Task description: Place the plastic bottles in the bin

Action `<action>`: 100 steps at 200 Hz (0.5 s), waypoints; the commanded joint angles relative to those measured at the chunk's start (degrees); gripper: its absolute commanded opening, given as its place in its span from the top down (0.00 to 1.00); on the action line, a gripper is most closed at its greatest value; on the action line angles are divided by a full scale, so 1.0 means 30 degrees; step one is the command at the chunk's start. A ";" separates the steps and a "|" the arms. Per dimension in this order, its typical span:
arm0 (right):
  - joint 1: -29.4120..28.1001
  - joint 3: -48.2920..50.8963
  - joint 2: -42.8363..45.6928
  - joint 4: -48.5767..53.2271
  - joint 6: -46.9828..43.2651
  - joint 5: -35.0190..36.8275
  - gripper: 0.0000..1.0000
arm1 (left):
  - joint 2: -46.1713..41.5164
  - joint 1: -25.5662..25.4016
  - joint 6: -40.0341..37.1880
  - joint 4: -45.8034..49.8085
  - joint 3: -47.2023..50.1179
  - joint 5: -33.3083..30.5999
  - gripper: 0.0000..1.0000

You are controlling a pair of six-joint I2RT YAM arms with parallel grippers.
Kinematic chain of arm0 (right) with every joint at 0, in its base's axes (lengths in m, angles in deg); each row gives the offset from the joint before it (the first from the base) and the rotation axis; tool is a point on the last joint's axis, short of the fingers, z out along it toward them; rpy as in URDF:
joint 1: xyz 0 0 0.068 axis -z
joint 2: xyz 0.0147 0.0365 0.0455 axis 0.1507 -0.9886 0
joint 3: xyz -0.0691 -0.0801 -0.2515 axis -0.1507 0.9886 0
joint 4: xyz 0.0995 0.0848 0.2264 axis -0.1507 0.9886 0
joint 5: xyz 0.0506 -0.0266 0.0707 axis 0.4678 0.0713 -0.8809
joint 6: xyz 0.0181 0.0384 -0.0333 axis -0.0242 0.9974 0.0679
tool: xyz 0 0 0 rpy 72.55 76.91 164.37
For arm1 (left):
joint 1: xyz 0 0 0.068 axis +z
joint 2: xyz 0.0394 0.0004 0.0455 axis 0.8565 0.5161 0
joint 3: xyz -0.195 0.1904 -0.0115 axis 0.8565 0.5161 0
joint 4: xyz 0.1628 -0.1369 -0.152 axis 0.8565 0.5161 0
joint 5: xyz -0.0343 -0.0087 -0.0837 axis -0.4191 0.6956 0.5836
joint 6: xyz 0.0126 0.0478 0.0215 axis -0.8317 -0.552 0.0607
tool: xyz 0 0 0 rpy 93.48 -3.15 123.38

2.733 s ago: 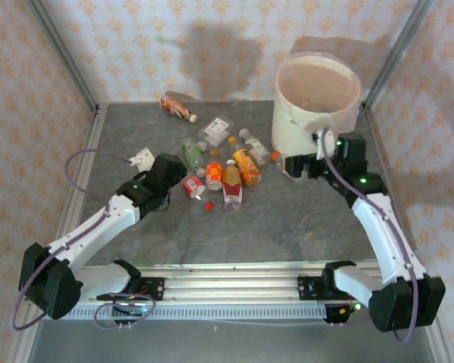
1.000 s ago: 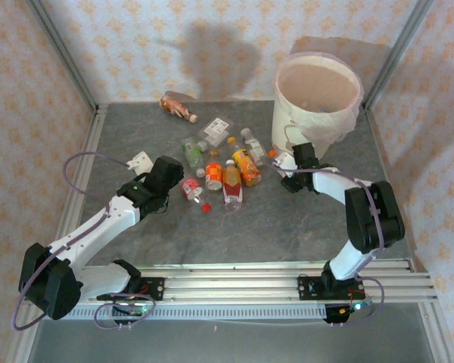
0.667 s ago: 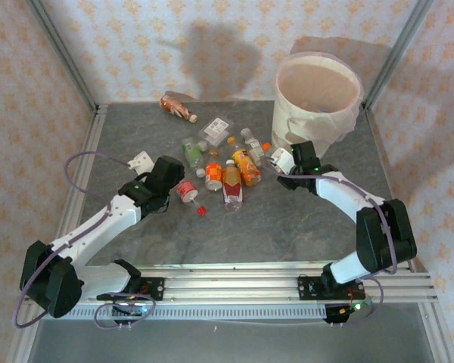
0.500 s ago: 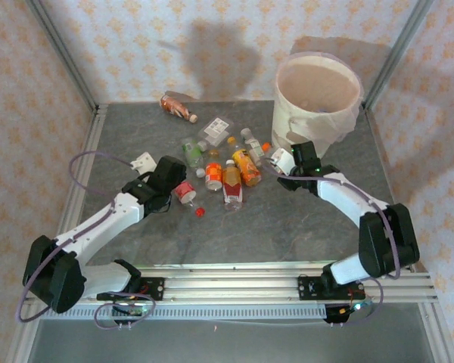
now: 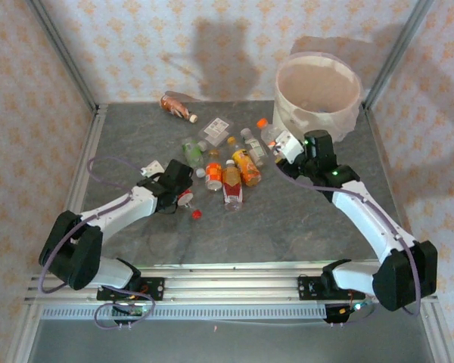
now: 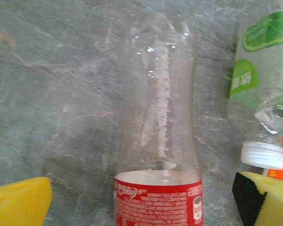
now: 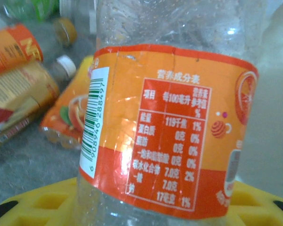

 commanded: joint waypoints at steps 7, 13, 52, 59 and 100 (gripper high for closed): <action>-0.0122 -0.2104 0.0030 -0.0315 0.0111 -0.1743 0.58 | 0.0967 0.0118 -0.0444 -0.0946 -0.0113 0.0821 0.00; -0.0121 -0.2557 -0.0148 -0.0052 0.0056 -0.2129 0.58 | 0.1136 0.0129 -0.0457 -0.0940 -0.0155 0.0978 0.00; -0.0116 -0.5609 -0.1141 0.1304 -0.1763 -0.2895 0.56 | 0.1337 0.0122 -0.0378 -0.0681 -0.0218 0.1064 0.00; -0.0067 -0.6342 -0.1474 0.1908 -0.2567 -0.2764 0.56 | 0.1254 0.0141 -0.0397 -0.0505 -0.0266 0.0938 0.00; 0.1959 -1.2779 -0.4680 0.7966 -0.5298 -0.3857 0.61 | 0.0468 0.0124 -0.0649 0.0757 -0.0664 0.0137 0.00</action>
